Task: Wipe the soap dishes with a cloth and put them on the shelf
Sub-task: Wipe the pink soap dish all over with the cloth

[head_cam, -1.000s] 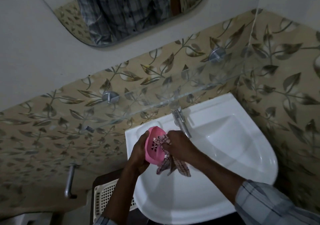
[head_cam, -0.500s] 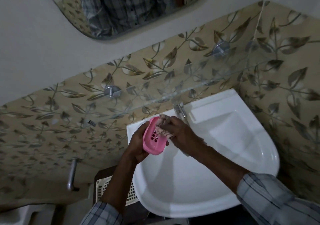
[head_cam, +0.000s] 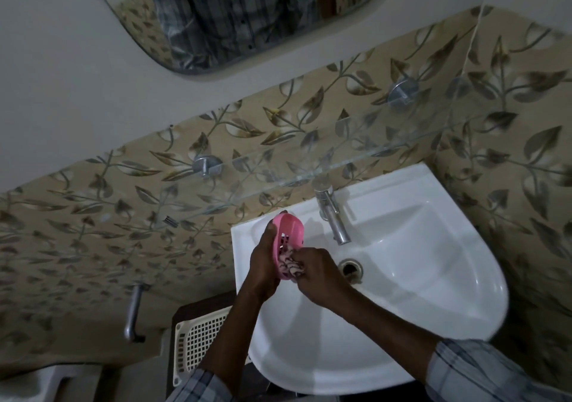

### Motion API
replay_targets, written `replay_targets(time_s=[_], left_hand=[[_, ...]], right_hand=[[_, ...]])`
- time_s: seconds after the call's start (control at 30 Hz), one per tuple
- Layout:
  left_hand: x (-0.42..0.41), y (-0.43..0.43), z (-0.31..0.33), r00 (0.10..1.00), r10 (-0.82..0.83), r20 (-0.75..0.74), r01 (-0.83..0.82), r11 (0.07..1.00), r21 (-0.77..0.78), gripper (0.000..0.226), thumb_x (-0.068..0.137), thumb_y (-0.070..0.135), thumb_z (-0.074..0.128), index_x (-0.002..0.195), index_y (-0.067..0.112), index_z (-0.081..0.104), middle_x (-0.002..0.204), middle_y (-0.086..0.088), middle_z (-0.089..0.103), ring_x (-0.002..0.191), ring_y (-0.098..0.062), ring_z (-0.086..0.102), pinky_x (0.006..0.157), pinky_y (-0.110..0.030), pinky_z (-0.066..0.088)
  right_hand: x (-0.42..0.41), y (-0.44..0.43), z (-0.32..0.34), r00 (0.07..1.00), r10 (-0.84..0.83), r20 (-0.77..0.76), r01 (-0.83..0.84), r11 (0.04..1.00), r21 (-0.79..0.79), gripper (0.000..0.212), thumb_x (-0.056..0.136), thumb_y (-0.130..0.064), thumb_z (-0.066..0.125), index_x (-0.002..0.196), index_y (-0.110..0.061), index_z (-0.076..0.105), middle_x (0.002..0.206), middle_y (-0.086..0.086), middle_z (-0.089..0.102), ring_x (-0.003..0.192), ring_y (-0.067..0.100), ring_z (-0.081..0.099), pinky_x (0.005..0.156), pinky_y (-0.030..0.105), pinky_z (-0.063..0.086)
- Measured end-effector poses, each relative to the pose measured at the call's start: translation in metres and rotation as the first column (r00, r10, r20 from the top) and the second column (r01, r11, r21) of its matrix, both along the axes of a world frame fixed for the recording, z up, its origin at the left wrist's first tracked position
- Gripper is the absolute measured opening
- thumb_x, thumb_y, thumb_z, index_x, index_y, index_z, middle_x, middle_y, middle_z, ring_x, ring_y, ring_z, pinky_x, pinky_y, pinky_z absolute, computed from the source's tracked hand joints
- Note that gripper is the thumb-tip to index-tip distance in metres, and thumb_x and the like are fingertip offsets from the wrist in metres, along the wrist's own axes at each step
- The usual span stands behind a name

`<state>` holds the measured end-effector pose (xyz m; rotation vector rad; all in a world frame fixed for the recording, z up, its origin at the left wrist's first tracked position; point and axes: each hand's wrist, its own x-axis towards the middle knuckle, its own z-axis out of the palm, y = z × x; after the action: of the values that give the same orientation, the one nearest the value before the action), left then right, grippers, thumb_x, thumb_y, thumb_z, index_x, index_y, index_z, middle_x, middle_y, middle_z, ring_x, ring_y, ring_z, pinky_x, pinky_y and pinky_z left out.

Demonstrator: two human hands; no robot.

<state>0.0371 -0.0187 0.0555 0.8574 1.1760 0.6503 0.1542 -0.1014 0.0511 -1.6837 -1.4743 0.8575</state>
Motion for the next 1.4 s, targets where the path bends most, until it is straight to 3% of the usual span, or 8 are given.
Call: replay_targets(time_s=[0.1,0.27,0.4,0.57,0.7,0.83,1.23,1.4], left_hand=[[0.000,-0.004,0.000,0.998,-0.035,0.045,0.032,0.998,0.059,0.041,0.105,0.043,0.039,0.131,0.022,0.062,0.109,-0.015,0.077,0.098,-0.031,0.074,0.087,-0.043,0.060],[-0.002,0.001,0.003,0.989,-0.137,-0.050,0.137,0.991,0.000,0.049,0.103,0.048,0.039,0.130,0.014,0.062,0.112,-0.019,0.074,0.098,-0.033,0.073,0.079,-0.042,0.059],[-0.001,0.024,0.015,0.963,-0.220,-0.155,0.223,0.975,0.000,0.044,0.103,0.044,0.043,0.117,0.008,0.065,0.091,-0.012,0.080,0.080,-0.023,0.078,0.061,-0.030,0.060],[-0.016,0.039,0.025,0.983,-0.141,-0.120,0.146,0.989,0.038,0.053,0.105,0.044,0.038,0.130,0.003,0.060,0.099,-0.019,0.076,0.089,-0.032,0.073,0.086,-0.046,0.056],[-0.033,0.038,0.027,0.987,-0.115,0.111,0.118,0.993,-0.022,0.057,0.092,0.045,0.055,0.130,0.004,0.064,0.114,-0.026,0.070,0.097,-0.040,0.070,0.086,-0.051,0.057],[-0.044,0.030,0.029,0.921,-0.178,0.347,0.238,0.961,-0.138,0.079,0.062,0.043,0.088,0.126,0.002,0.068,0.121,-0.028,0.067,0.097,-0.042,0.070,0.083,-0.046,0.060],[-0.036,0.011,0.023,0.851,-0.161,0.501,0.318,0.916,-0.246,0.079,0.058,0.038,0.093,0.121,-0.002,0.070,0.115,-0.030,0.069,0.095,-0.045,0.070,0.083,-0.052,0.059],[-0.034,0.011,0.024,0.869,-0.108,0.482,0.251,0.937,-0.243,0.082,0.047,0.037,0.098,0.115,-0.002,0.073,0.114,-0.028,0.070,0.094,-0.043,0.072,0.078,-0.050,0.062]], right_hand=[[0.001,-0.004,0.005,0.965,0.053,-0.255,-0.045,0.998,0.038,0.020,0.084,-0.029,0.062,0.091,-0.013,0.071,0.088,0.007,0.074,0.084,0.020,0.072,0.076,0.042,0.059],[0.036,0.003,-0.005,0.857,0.426,0.289,-0.459,0.887,0.054,0.035,0.091,-0.009,0.056,0.124,-0.017,0.064,0.124,0.007,0.061,0.112,0.019,0.053,0.098,0.031,0.045],[0.033,0.017,0.005,0.867,0.382,0.320,-0.455,0.869,0.195,0.033,0.087,-0.002,0.052,0.114,-0.011,0.069,0.111,0.009,0.065,0.101,0.024,0.059,0.087,0.031,0.049],[0.055,0.032,0.015,0.986,0.045,-0.162,-0.017,0.985,0.170,0.009,0.088,-0.003,0.062,0.093,-0.007,0.067,0.095,0.007,0.068,0.089,0.022,0.064,0.075,0.027,0.049],[0.075,0.027,0.008,0.663,0.018,-0.749,-0.091,0.994,-0.057,0.019,0.096,-0.010,0.060,0.102,-0.020,0.075,0.104,0.006,0.076,0.097,0.020,0.072,0.078,0.026,0.057],[0.077,0.030,-0.003,0.607,-0.002,-0.795,-0.100,0.992,-0.079,0.019,0.095,-0.007,0.059,0.105,-0.016,0.073,0.104,0.012,0.075,0.097,0.027,0.070,0.087,0.040,0.056],[0.058,0.025,-0.020,0.218,-0.302,-0.928,-0.040,0.947,-0.317,0.045,0.088,-0.022,0.051,0.118,0.011,0.061,0.106,0.034,0.065,0.098,0.042,0.064,0.098,0.059,0.046],[0.050,0.022,-0.025,0.457,-0.240,-0.857,0.176,0.968,-0.177,0.037,0.078,-0.018,0.069,0.114,-0.012,0.063,0.106,0.021,0.072,0.101,0.038,0.069,0.091,0.056,0.055]])
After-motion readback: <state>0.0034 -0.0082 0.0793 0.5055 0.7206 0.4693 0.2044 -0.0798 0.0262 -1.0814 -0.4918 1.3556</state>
